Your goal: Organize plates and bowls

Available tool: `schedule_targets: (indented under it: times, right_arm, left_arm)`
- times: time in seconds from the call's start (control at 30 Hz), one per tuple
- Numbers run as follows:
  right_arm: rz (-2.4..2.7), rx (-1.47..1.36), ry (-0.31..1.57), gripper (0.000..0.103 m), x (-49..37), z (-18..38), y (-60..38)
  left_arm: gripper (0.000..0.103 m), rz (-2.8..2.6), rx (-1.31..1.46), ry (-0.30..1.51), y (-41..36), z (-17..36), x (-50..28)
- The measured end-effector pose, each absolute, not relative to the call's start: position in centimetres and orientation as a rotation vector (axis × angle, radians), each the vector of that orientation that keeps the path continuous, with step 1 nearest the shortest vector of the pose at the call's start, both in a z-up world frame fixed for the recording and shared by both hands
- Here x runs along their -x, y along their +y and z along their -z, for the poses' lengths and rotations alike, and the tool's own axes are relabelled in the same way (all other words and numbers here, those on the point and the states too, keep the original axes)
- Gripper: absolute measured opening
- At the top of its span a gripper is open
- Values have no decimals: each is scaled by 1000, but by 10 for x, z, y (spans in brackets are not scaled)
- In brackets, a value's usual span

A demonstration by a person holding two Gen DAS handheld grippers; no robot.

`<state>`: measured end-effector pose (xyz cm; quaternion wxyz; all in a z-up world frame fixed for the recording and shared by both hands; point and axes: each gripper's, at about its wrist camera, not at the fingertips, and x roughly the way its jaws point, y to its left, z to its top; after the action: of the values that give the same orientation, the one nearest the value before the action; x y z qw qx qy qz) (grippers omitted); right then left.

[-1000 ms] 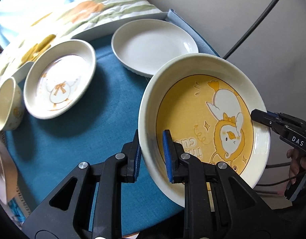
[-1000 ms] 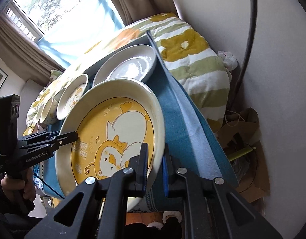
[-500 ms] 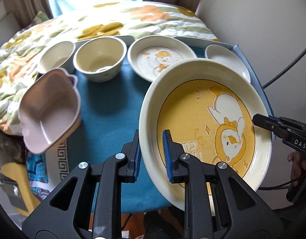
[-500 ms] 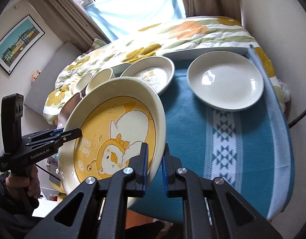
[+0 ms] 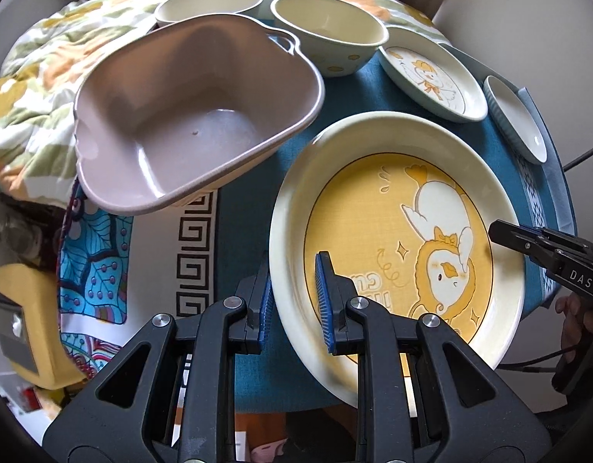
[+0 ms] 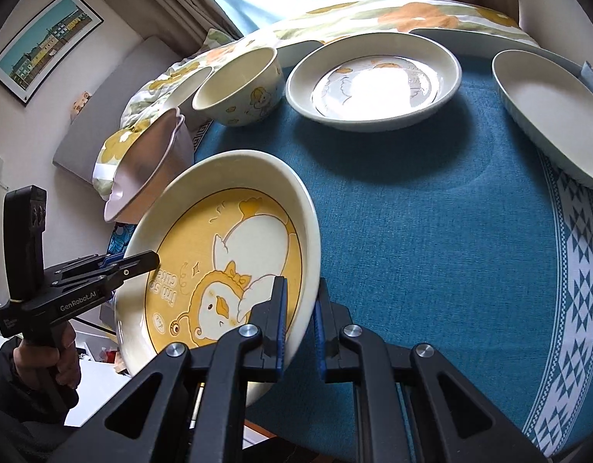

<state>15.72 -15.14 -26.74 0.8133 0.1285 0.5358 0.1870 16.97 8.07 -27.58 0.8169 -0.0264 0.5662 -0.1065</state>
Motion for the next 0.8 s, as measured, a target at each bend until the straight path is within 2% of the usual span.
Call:
schedule_targets:
  times: [0.8]
  right_arm:
    - [-390,-220,1131,14,-165,278,-139]
  left_arm:
    - [18,180,49,1190,84,291,-165]
